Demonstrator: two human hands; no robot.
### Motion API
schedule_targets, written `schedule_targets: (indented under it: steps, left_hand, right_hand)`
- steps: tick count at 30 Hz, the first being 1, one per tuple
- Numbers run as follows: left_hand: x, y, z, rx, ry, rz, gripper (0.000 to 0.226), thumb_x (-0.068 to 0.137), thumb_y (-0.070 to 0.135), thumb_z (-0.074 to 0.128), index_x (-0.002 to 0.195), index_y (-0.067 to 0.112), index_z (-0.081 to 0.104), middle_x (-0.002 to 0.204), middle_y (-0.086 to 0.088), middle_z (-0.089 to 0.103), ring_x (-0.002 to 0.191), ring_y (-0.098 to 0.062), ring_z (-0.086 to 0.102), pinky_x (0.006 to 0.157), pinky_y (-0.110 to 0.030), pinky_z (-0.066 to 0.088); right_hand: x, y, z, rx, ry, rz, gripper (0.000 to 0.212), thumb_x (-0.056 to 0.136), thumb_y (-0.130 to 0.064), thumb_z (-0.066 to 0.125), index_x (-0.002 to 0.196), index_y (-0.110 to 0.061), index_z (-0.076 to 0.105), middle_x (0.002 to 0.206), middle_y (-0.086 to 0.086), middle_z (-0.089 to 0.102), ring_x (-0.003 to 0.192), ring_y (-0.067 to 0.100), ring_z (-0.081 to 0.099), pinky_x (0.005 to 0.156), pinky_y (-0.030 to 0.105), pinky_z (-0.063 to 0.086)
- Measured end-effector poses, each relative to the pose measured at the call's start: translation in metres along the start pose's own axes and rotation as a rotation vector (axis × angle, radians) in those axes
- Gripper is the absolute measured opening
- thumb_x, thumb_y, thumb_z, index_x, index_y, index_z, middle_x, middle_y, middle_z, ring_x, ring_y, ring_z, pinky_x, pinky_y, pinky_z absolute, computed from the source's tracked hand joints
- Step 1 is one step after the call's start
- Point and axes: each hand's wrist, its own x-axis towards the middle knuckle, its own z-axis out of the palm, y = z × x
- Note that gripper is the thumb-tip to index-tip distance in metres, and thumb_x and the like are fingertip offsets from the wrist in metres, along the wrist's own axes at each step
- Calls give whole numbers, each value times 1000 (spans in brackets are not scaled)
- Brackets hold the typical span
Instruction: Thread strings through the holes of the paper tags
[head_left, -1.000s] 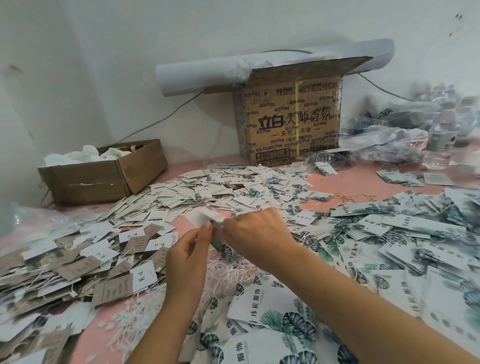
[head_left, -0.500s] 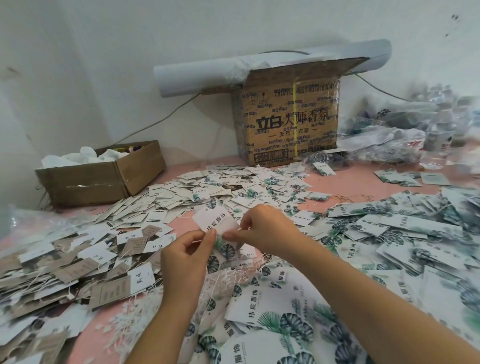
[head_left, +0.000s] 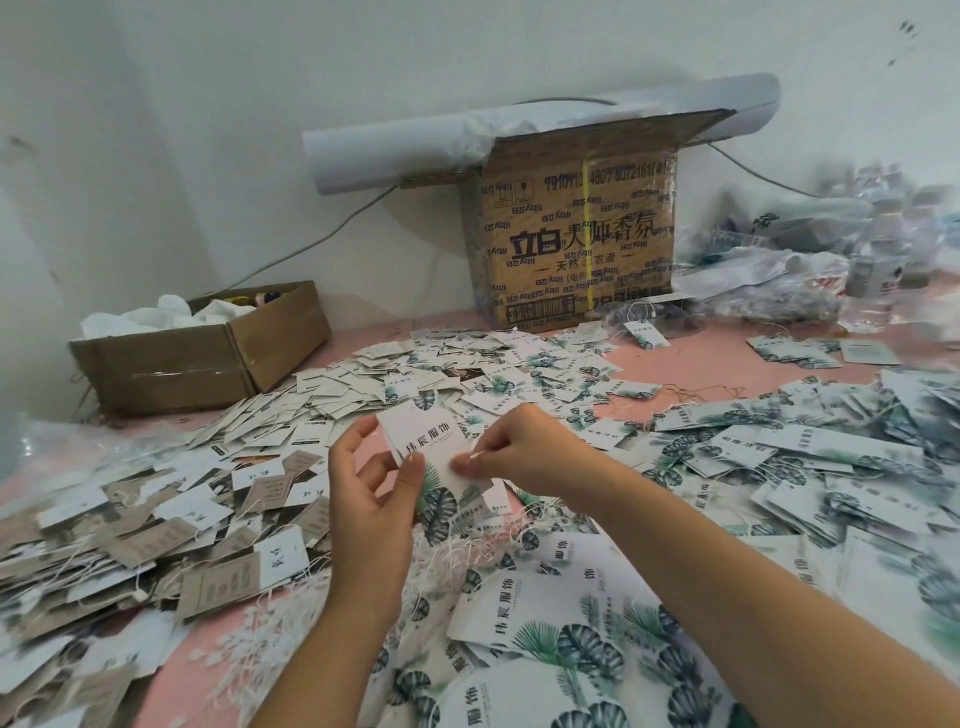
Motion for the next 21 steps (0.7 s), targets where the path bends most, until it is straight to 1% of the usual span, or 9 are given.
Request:
schedule_targets:
  steps: [2, 4, 6, 8, 10, 15, 18, 20, 21]
  left_hand:
    - [0, 0, 0, -11, 15, -9, 33, 68, 47, 64, 97, 53, 50, 98, 9, 67, 91, -12, 66, 78, -38, 52]
    - [1, 1, -1, 16, 41, 17, 33, 64, 51, 64, 95, 44, 56, 92, 5, 71, 86, -15, 68, 71, -36, 53]
    - [1, 2, -2, 69, 47, 49, 22, 73, 44, 65, 90, 32, 61, 83, 7, 72, 76, -13, 68, 63, -34, 52]
    - [3, 1, -3, 93, 53, 64, 4, 82, 29, 67, 84, 28, 63, 78, 14, 71, 69, -6, 67, 63, -36, 53]
    - [3, 0, -2, 105, 51, 55, 8, 85, 21, 66, 81, 27, 64, 76, 17, 70, 67, -3, 67, 66, -36, 54]
    - [2, -1, -1, 118, 8, 28, 7, 85, 17, 66, 82, 24, 66, 78, 13, 72, 70, -7, 68, 67, -36, 55]
    - [1, 0, 2, 137, -15, 39, 9, 86, 17, 65, 81, 24, 65, 76, 14, 71, 67, -4, 67, 58, -26, 53]
    - [0, 2, 4, 136, -28, 36, 11, 87, 15, 64, 81, 24, 65, 75, 14, 71, 63, -1, 66, 51, -18, 50]
    - [0, 2, 4, 136, -34, 29, 11, 87, 15, 64, 82, 24, 65, 74, 14, 71, 63, -1, 66, 52, -19, 51]
  right_hand:
    - [-1, -1, -1, -32, -37, 6, 34, 80, -32, 71, 71, 0, 68, 34, -9, 34, 31, 7, 25, 37, 14, 22]
    - [-3, -4, -1, -57, -85, 13, 30, 79, -33, 72, 69, -5, 69, 36, -10, 36, 32, 6, 26, 40, 16, 23]
    - [-5, -8, -2, -77, -118, 9, 21, 79, -32, 73, 69, -14, 66, 43, -11, 44, 33, 4, 31, 39, 16, 27]
    - [-6, -13, -6, -59, -133, 11, 14, 81, -27, 71, 78, -17, 61, 58, -7, 51, 41, 4, 39, 36, 15, 30]
    - [-8, -16, -13, -14, -137, 13, 10, 84, -18, 67, 80, -14, 59, 61, -1, 53, 46, 8, 41, 37, 17, 31]
    - [-14, -22, -27, 117, -108, -60, 12, 87, -8, 62, 75, -5, 62, 60, 3, 67, 40, 6, 42, 39, 16, 33]
    - [-16, -26, -27, 117, -58, -130, 11, 88, -10, 61, 79, -6, 66, 65, 3, 70, 42, 7, 41, 42, 17, 34]
    - [-17, -30, -27, 90, -36, -146, 10, 89, -10, 60, 82, -10, 66, 68, 3, 70, 48, 12, 42, 47, 22, 35]
    - [-18, -31, -28, 62, -36, -144, 9, 89, -9, 59, 83, -12, 65, 70, 3, 70, 51, 16, 43, 49, 25, 37]
